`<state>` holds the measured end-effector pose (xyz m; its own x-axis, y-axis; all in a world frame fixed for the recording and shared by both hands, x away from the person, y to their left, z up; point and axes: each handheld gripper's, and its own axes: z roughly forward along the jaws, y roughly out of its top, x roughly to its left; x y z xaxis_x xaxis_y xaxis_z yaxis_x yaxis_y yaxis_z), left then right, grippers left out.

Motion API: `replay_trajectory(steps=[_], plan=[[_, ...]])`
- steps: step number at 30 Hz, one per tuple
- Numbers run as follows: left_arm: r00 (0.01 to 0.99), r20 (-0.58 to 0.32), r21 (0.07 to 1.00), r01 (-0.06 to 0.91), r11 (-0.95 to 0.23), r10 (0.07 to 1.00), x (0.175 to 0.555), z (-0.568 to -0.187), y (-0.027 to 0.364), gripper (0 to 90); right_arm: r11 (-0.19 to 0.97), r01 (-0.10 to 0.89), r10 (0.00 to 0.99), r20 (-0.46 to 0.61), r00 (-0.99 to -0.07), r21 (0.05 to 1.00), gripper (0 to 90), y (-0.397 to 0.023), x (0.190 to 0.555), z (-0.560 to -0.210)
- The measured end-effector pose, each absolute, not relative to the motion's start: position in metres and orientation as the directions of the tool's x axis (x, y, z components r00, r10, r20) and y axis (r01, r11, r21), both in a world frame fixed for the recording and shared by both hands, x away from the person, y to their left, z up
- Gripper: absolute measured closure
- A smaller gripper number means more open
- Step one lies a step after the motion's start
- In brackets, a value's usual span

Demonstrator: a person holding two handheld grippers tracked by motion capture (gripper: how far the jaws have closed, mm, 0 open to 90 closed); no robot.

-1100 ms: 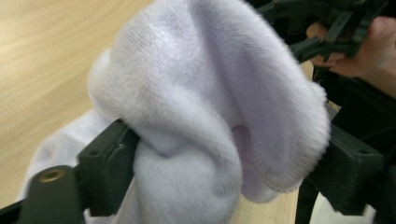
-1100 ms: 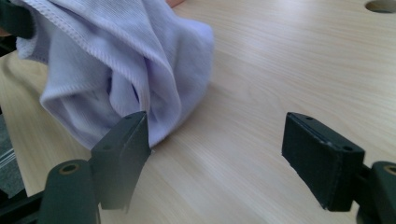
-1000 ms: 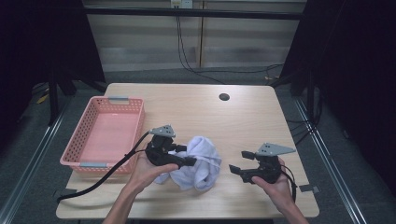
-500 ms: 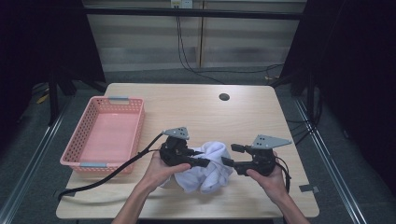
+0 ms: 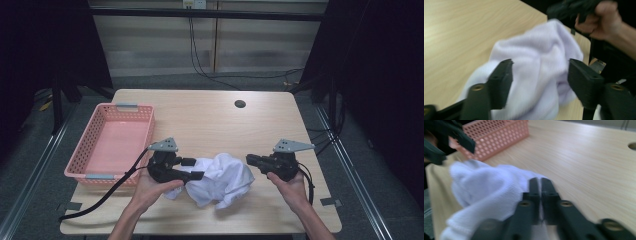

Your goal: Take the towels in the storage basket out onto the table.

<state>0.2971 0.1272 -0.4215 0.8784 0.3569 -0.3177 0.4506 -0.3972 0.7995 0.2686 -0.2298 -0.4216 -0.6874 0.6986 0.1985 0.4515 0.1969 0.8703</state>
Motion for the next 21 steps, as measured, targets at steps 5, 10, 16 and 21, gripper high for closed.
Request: replay_trajectory(steps=[5, 10, 16, 21], plan=[[0.880, -0.315, 0.817, 0.442, -0.369, 0.357, 0.305, -0.435, 0.122, 84.2, 0.243, 0.414, 0.625, 0.185, -0.758, 0.877, 49.7, -0.209, 0.265, -0.409], [0.889, -0.308, 0.844, 0.419, -0.334, 0.338, 0.319, -0.421, 0.103, 87.5, 0.298, 0.392, 0.574, 0.165, -0.802, 0.870, 43.5, -0.182, 0.272, -0.410], [0.860, -0.328, 0.833, 0.459, -0.310, 0.392, 0.329, -0.417, 0.092, 68.5, 0.353, 0.427, 0.566, 0.173, -0.806, 0.833, 74.8, -0.169, 0.275, -0.431], [0.875, -0.300, 0.868, 0.415, -0.274, 0.379, 0.304, -0.407, 0.106, 54.8, 0.291, 0.463, 0.622, 0.202, -0.757, 0.837, 82.1, -0.184, 0.284, -0.438]])
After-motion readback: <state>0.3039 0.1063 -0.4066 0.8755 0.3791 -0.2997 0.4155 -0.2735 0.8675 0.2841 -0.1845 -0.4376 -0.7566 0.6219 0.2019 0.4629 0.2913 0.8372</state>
